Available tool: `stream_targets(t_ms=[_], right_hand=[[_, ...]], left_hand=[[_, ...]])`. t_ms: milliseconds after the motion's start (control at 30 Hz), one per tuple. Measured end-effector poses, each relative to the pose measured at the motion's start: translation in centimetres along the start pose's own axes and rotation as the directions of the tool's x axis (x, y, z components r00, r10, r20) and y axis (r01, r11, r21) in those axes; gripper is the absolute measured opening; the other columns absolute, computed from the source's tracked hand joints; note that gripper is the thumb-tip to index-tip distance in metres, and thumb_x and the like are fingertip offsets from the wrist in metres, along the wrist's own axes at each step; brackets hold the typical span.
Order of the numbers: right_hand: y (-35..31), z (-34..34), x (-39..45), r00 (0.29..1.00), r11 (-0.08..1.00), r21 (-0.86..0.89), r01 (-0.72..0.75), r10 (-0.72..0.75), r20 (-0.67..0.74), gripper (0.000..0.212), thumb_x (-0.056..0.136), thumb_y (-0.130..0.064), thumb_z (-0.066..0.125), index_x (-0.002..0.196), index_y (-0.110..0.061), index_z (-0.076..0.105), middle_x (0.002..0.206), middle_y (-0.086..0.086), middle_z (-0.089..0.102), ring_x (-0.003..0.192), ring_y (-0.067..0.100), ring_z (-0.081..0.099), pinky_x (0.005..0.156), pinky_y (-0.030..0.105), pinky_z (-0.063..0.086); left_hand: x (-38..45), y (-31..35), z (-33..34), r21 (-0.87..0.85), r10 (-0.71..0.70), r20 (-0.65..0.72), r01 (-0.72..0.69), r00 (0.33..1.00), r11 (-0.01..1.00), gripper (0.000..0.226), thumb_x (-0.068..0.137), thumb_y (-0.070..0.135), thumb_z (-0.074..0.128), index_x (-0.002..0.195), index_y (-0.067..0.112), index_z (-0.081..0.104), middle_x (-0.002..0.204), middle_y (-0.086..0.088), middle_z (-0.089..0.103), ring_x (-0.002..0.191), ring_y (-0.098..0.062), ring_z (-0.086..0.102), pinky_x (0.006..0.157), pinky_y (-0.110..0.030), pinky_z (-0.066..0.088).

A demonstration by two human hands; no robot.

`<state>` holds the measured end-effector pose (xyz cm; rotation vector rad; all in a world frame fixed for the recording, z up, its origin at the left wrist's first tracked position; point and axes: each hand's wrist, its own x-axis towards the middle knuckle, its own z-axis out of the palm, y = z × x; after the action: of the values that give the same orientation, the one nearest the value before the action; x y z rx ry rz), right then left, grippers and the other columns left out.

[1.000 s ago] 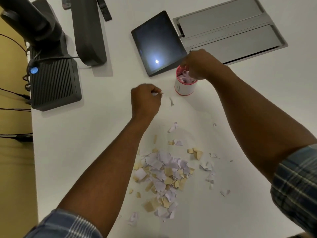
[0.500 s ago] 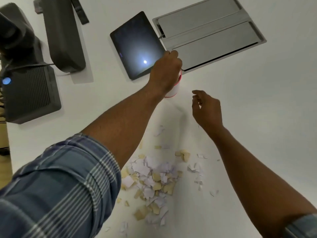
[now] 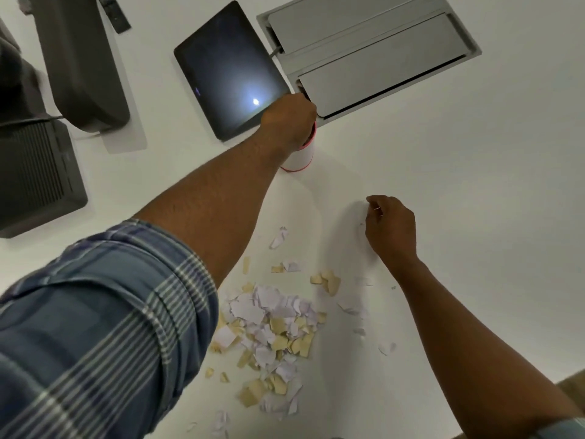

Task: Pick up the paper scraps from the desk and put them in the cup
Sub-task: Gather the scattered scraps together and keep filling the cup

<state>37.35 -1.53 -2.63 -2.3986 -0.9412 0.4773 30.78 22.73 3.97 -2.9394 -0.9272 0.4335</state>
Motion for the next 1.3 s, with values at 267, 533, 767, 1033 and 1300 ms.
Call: stream_targets(t_ms=[267, 533, 767, 1033, 1300], right_hand=[[-0.6, -0.1, -1.6, 0.989, 0.981, -0.194, 0.026, 0.004, 0.149, 0.037, 0.093, -0.027, 0.054, 0.125, -0.009, 0.057, 0.119, 0.014, 0.056, 0.108, 0.031, 0.054, 0.082, 0.036, 0.047], [-2.8, 0.9, -5.6, 0.909, 0.950, -0.223, 0.217, -0.114, 0.402, 0.042, 0.092, -0.034, 0.056, 0.126, -0.009, 0.051, 0.121, 0.010, 0.045, 0.112, 0.026, 0.046, 0.080, 0.035, 0.047], [-4.3, 1.9, -10.9, 0.771, 0.866, -0.195, 0.460, -0.281, 0.572, 0.036, 0.094, -0.028, 0.054, 0.124, -0.009, 0.051, 0.126, 0.010, 0.044, 0.109, 0.024, 0.046, 0.079, 0.035, 0.052], [-5.4, 2.2, -13.1, 0.848, 0.903, -0.324, 0.284, -0.078, 0.524, 0.085, 0.080, -0.053, 0.067, 0.143, -0.015, 0.026, 0.139, 0.012, 0.032, 0.124, 0.030, 0.038, 0.089, 0.042, 0.049], [-8.3, 5.1, -16.0, 0.671, 0.773, -0.252, 0.582, -0.282, 0.686, 0.066, 0.085, -0.023, 0.067, 0.140, -0.017, 0.032, 0.136, 0.013, 0.032, 0.121, 0.030, 0.036, 0.080, 0.039, 0.052]], left_hand=[[-1.0, -2.0, -2.3, -0.113, 0.079, 0.082, -0.070, 0.994, 0.991, 0.022, 0.088, 0.013, 0.054, 0.105, 0.003, 0.065, 0.100, -0.017, 0.066, 0.090, -0.030, 0.060, 0.065, -0.032, 0.043], [-12.5, -1.9, -1.1, -0.537, -0.280, -0.286, 0.088, 0.917, 0.839, 0.034, 0.089, 0.023, 0.056, 0.120, 0.012, 0.061, 0.118, -0.011, 0.065, 0.109, -0.029, 0.059, 0.093, -0.035, 0.046], [-27.2, -0.7, 8.8, -0.581, -0.321, 0.174, 0.360, 0.931, 0.730, 0.050, 0.090, 0.027, 0.057, 0.137, 0.012, 0.046, 0.141, -0.013, 0.047, 0.130, -0.028, 0.043, 0.110, -0.036, 0.032], [-34.5, 2.1, 13.4, -0.502, -0.321, 0.391, 0.492, 0.863, 0.711, 0.084, 0.076, 0.053, 0.068, 0.146, 0.031, 0.026, 0.157, -0.007, 0.008, 0.142, -0.029, 0.011, 0.108, -0.047, 0.033], [-34.7, 4.3, 13.2, -0.545, -0.321, 0.189, 0.371, 0.928, 0.752, 0.037, 0.083, 0.023, 0.067, 0.118, 0.012, 0.061, 0.121, -0.012, 0.047, 0.107, -0.029, 0.050, 0.086, -0.036, 0.048]])
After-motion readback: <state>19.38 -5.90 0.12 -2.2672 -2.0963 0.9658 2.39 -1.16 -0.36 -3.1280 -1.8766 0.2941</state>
